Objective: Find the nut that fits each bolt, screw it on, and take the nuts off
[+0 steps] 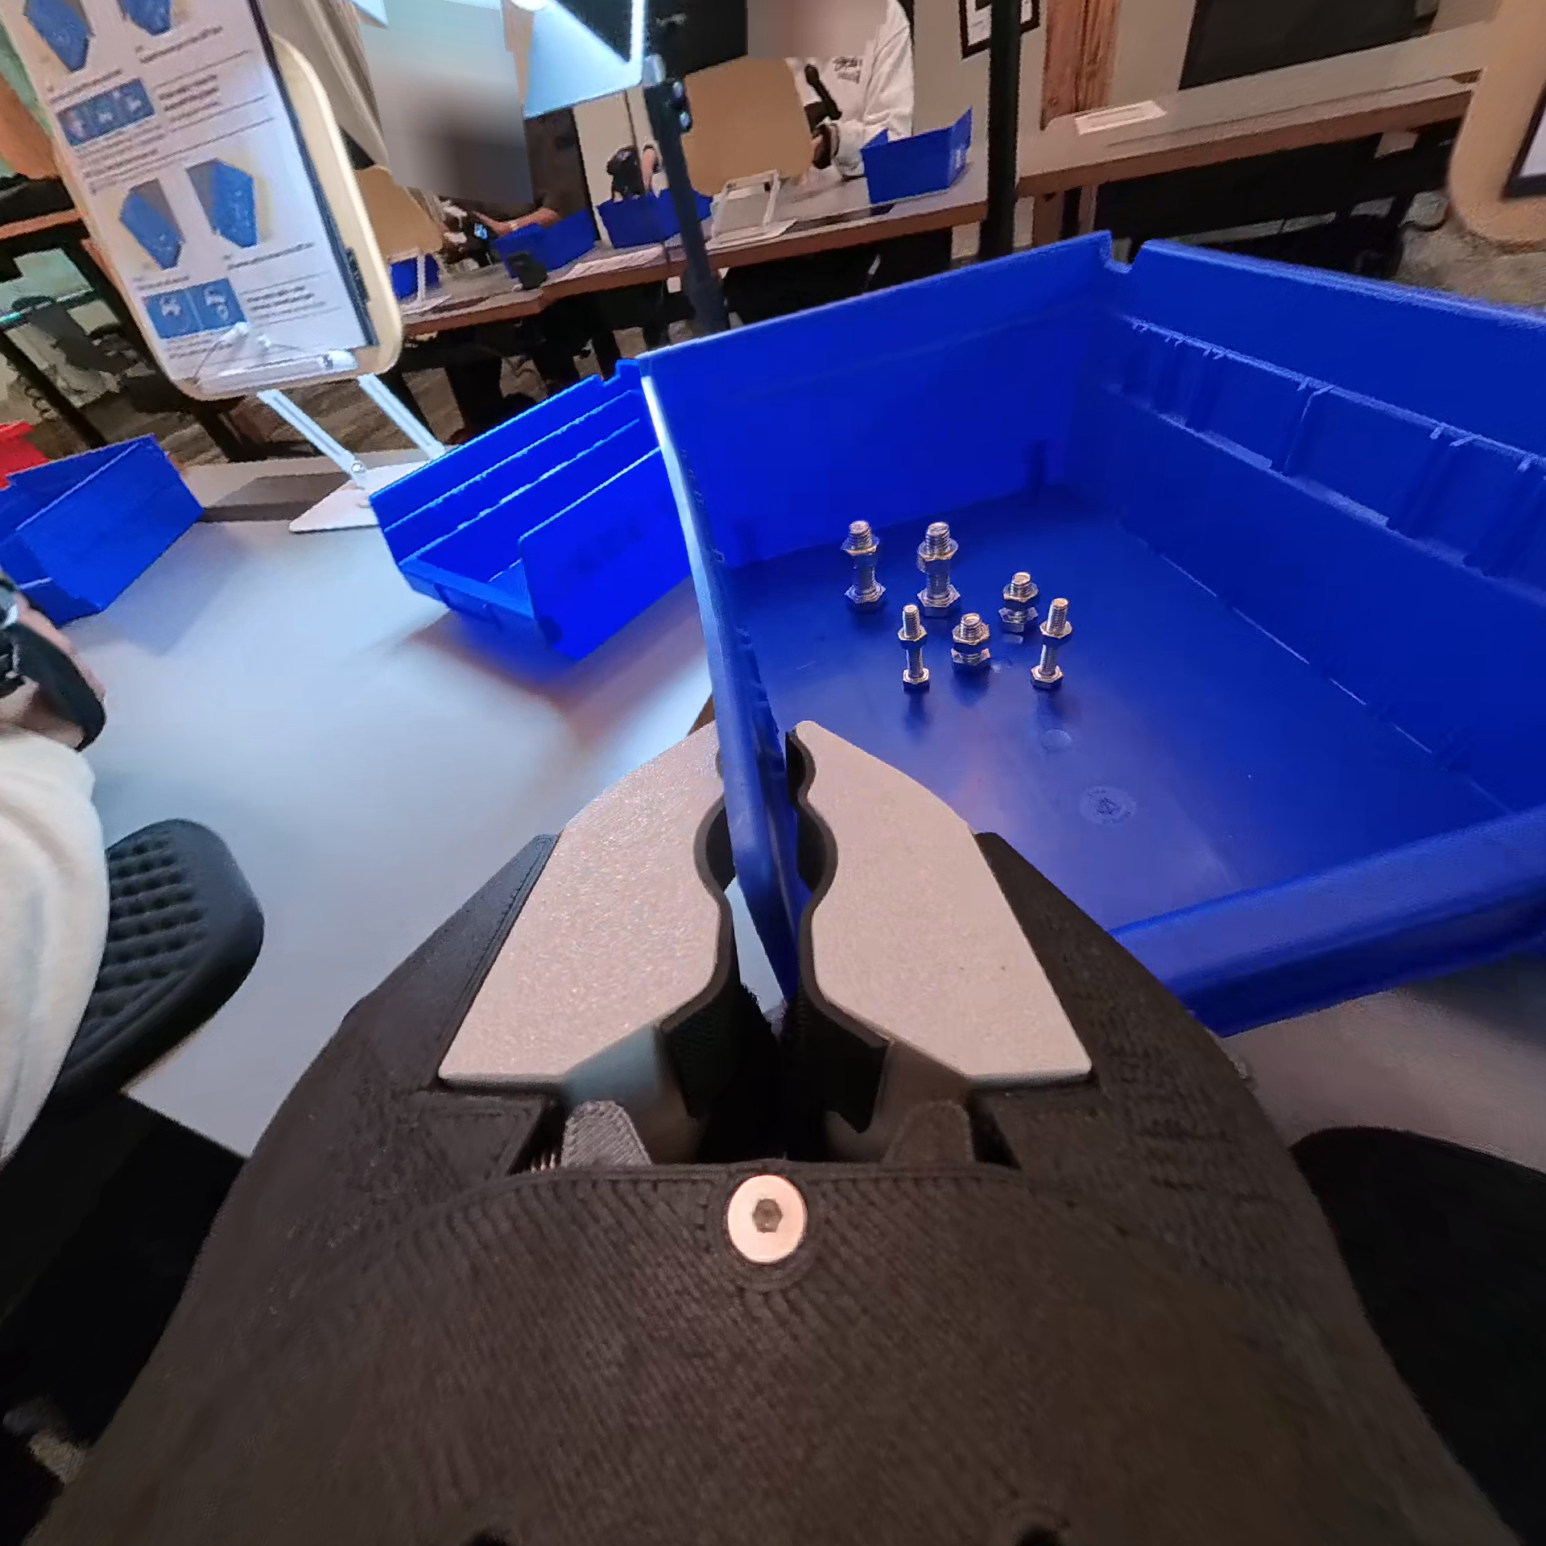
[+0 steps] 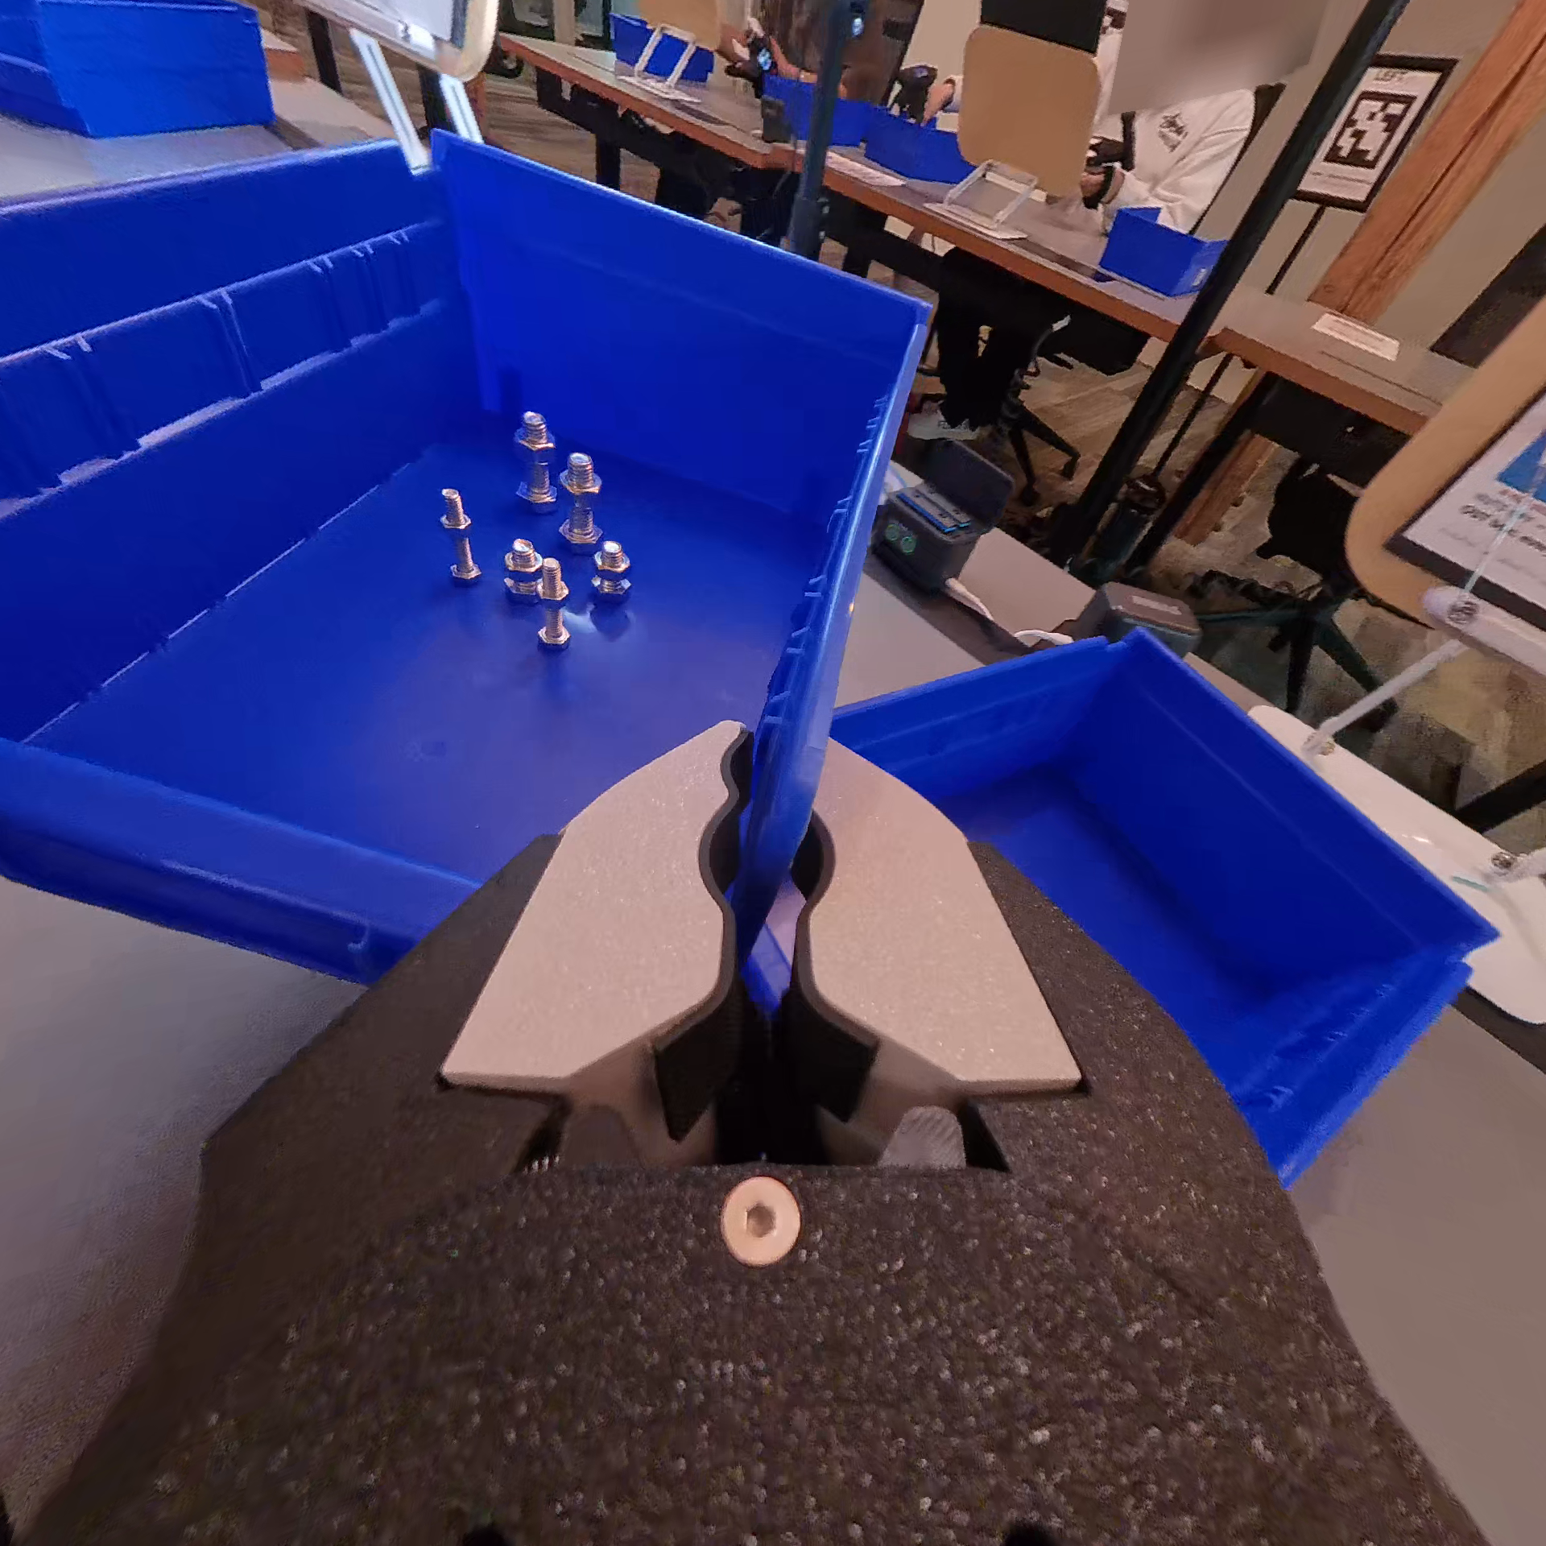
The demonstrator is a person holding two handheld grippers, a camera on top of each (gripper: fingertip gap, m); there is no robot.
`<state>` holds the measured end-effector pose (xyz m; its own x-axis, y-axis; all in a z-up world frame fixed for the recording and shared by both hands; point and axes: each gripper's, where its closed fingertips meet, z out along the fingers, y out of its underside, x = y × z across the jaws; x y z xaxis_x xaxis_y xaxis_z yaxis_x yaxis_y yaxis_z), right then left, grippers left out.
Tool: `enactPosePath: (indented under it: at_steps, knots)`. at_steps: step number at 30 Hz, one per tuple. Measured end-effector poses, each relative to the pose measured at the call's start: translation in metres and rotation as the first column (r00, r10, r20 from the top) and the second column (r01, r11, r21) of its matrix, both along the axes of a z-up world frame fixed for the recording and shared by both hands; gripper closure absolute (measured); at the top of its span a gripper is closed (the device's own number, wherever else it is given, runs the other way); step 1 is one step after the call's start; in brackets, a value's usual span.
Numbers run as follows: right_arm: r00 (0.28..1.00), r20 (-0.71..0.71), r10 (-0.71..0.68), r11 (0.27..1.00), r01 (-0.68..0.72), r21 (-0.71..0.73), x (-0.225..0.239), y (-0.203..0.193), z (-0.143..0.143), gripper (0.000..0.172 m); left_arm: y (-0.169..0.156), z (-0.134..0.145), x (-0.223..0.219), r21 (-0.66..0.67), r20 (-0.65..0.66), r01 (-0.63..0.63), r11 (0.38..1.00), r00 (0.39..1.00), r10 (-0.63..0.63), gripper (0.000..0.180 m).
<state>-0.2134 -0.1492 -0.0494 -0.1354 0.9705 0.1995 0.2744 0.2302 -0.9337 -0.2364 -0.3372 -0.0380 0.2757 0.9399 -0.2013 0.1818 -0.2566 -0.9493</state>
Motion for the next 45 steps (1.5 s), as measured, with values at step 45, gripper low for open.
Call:
enactPosePath:
  at_steps: [45]
  knots:
    - [0.992,0.09,-0.088,0.987,0.075,0.141,-0.003,0.022,-0.116,0.161,0.025,-0.11,-0.034,0.017,0.054,0.131,0.991,0.99,-0.132,0.173]
